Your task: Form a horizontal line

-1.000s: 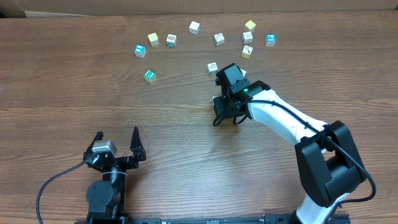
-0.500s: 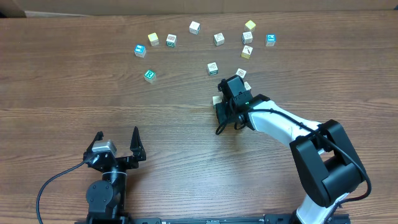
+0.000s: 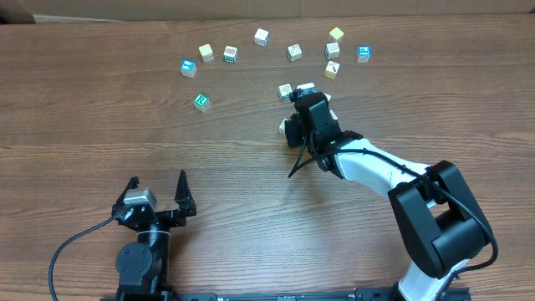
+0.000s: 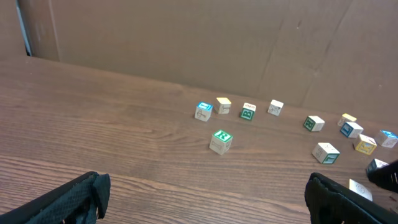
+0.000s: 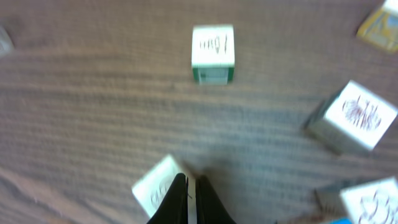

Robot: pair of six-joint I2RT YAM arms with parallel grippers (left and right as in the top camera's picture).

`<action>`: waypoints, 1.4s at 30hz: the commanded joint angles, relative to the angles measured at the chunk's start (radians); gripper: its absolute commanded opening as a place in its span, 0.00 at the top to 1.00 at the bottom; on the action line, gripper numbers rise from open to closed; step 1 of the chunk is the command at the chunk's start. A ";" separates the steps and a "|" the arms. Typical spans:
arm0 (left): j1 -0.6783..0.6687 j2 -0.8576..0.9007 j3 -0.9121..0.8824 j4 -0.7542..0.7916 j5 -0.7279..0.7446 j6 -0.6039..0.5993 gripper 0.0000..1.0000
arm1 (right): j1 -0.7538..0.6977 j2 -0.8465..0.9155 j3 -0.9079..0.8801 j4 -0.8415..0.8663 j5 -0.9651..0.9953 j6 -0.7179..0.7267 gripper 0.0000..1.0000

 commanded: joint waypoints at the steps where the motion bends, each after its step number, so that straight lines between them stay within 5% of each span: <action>1: 0.006 -0.010 -0.004 0.000 0.008 0.022 0.00 | -0.024 0.001 -0.003 0.054 0.029 -0.008 0.96; 16: 0.006 -0.010 -0.004 0.000 0.008 0.022 0.00 | -0.163 0.001 0.143 -0.135 0.010 0.056 0.92; 21: 0.006 -0.010 -0.004 0.000 0.008 0.022 0.00 | -0.164 0.001 0.141 -0.195 0.010 0.056 0.69; 26: 0.006 -0.010 -0.004 0.000 0.008 0.022 0.00 | -0.164 0.001 0.137 -0.200 0.011 0.056 0.16; 30: 0.006 -0.010 -0.004 0.000 0.008 0.023 0.00 | -0.165 0.001 0.137 -0.201 0.023 0.056 0.04; 37: 0.006 -0.010 -0.004 0.000 0.008 0.022 0.00 | -0.176 0.001 0.137 -0.230 0.055 0.057 0.08; 40: 0.006 -0.010 -0.004 0.000 0.008 0.023 0.00 | -0.180 0.001 0.135 -0.275 0.056 0.057 0.31; 42: 0.006 -0.010 -0.004 0.000 0.008 0.023 0.00 | -0.187 0.001 0.124 -0.278 0.055 0.060 0.37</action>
